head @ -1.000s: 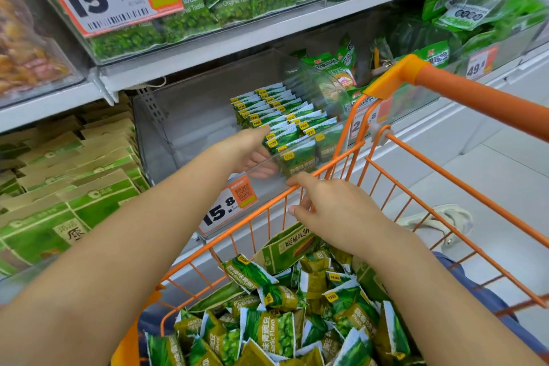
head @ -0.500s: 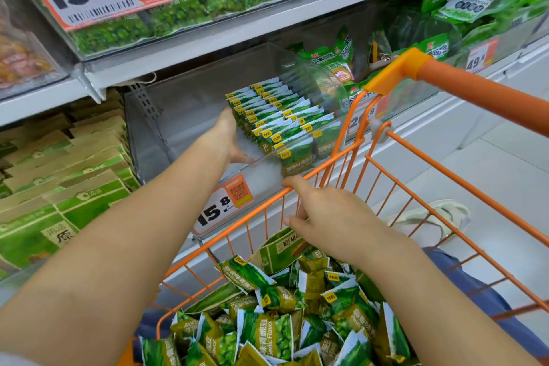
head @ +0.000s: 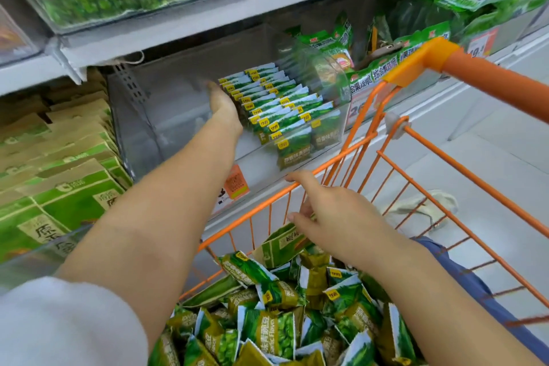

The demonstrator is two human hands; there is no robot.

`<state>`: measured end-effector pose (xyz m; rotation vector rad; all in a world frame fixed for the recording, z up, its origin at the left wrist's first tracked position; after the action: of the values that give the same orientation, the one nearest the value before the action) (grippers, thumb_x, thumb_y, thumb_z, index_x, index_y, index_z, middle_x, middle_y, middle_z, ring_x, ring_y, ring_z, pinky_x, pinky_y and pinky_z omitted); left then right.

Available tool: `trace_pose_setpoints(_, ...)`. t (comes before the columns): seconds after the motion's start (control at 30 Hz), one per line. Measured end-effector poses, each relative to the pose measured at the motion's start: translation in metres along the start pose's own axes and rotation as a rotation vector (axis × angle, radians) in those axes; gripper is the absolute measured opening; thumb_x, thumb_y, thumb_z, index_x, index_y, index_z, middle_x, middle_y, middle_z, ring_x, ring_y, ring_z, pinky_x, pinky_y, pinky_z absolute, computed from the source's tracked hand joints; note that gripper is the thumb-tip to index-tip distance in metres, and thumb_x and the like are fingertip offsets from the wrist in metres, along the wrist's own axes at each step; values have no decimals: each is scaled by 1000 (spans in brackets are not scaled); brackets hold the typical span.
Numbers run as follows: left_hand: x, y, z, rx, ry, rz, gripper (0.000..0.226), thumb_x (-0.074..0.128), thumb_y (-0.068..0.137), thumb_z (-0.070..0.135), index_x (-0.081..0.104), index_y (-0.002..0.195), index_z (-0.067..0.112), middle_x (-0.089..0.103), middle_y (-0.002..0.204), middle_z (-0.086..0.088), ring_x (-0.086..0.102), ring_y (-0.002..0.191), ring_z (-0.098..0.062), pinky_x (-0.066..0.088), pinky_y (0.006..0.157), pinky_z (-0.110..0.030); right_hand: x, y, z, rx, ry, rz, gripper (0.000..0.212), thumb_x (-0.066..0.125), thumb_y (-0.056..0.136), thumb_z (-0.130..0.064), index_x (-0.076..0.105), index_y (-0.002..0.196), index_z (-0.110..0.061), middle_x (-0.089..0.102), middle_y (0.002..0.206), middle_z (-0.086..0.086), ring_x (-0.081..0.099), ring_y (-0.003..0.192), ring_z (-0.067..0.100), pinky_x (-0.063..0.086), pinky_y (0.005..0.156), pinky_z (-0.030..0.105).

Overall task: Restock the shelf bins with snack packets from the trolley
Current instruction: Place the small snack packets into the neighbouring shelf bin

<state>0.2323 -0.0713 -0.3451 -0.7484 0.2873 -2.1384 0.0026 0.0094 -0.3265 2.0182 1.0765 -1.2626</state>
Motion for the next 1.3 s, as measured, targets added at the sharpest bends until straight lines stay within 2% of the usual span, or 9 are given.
trace_pose_setpoints(0.17,6,-31,21,194,375,-12,28,48,90,36,61,95,11,64,93,-5,60,80,-21,49,62,-25,-13,2,-3,-19,-7,69,53,52,94,-38,27,140,-30,69,87,-3,64,83,23,53,69,39)
trace_pose_setpoints(0.27,20,-113,33,582,739,-278,5,58,89,24,61,93,22,58,101,2,55,94,-12,45,89,-27,-26,1,-9,-37,104,116,30,61,89,-37,47,113,-28,65,76,-8,61,75,16,47,67,33)
trace_pose_setpoints(0.4,-32,-201,-5,836,1199,-591,29,56,92,26,64,117,16,55,125,4,47,113,2,31,96,-5,-10,2,-22,-43,-20,-141,12,68,83,-39,62,83,-29,61,75,-12,60,79,13,46,69,29)
trace_pose_setpoints(0.5,-79,-214,-19,1005,1424,-519,37,50,92,27,58,127,17,57,128,2,51,115,-5,37,99,-16,20,3,-34,-91,-138,-284,28,60,86,-53,69,89,-26,67,84,-7,62,82,15,51,73,31)
trace_pose_setpoints(0.63,-111,-206,10,1055,1248,-234,27,48,90,24,67,108,23,66,99,12,63,81,-10,52,77,-35,63,7,-46,-149,-222,-391,50,54,84,-64,71,96,-20,73,84,0,66,78,18,55,71,35)
trace_pose_setpoints(0.77,-120,-196,22,922,1028,-147,25,50,88,15,65,89,34,66,81,21,63,68,-10,52,66,-31,65,15,-63,-217,-266,-334,25,61,91,-40,71,93,-17,72,89,-1,65,85,18,50,68,28)
trace_pose_setpoints(0.93,-125,-200,22,794,821,-211,11,57,86,35,66,91,34,72,86,2,68,78,-16,56,75,-42,8,25,-55,-161,232,-113,14,66,89,-26,63,78,-34,69,80,-6,61,73,6,53,75,36)
trace_pose_setpoints(1.07,-115,-198,10,686,886,-376,28,58,78,54,67,98,37,73,87,4,68,85,-10,54,79,-33,-12,17,-55,-181,413,52,18,65,90,-20,60,79,-34,67,81,-4,64,78,12,54,75,37)
trace_pose_setpoints(1.3,-110,-207,8,625,824,-379,16,77,78,30,70,73,16,58,52,11,49,49,-1,38,52,-16,-33,7,-58,-129,654,315,8,65,89,-24,64,88,-32,67,79,-12,66,75,5,55,73,31)
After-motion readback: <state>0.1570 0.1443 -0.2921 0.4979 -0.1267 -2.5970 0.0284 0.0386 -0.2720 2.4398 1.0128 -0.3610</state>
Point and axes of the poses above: each hand's wrist, its own y-axis towards the middle knuckle, its own x-axis out of the palm, z = x × y, the point moved 7 cm from there along y, towards the middle knuckle
